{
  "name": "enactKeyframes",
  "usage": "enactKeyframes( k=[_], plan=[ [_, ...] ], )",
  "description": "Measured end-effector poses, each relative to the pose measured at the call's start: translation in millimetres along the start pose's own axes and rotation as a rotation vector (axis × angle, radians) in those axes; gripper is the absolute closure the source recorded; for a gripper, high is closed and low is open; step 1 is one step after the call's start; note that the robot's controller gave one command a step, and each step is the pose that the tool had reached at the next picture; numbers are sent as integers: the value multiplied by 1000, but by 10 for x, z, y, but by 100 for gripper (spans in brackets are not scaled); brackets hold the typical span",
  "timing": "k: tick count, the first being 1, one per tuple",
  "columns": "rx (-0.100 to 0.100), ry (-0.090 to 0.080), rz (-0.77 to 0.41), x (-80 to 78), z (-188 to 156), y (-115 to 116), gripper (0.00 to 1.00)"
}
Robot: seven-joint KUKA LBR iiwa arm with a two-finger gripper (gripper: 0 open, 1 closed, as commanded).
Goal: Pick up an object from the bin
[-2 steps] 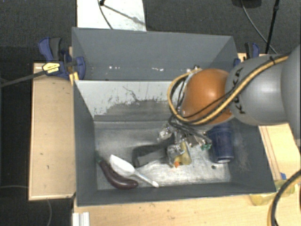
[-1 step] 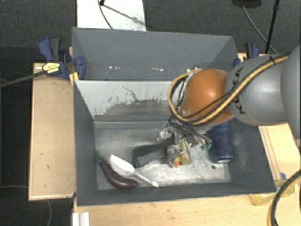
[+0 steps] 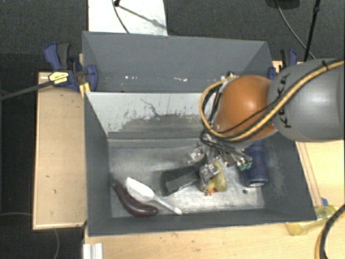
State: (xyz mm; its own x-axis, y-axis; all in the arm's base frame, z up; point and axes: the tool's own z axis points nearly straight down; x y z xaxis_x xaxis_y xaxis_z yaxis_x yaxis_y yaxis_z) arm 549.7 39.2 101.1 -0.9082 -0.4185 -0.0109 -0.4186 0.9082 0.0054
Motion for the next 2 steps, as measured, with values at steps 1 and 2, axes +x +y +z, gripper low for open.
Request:
enactKeyframes(
  k=[1, 2],
  plan=[
    [6, 8, 54, -54, -176, 81, 100],
    [6, 9, -229, 381, -1842, -165, 100]
  ],
)
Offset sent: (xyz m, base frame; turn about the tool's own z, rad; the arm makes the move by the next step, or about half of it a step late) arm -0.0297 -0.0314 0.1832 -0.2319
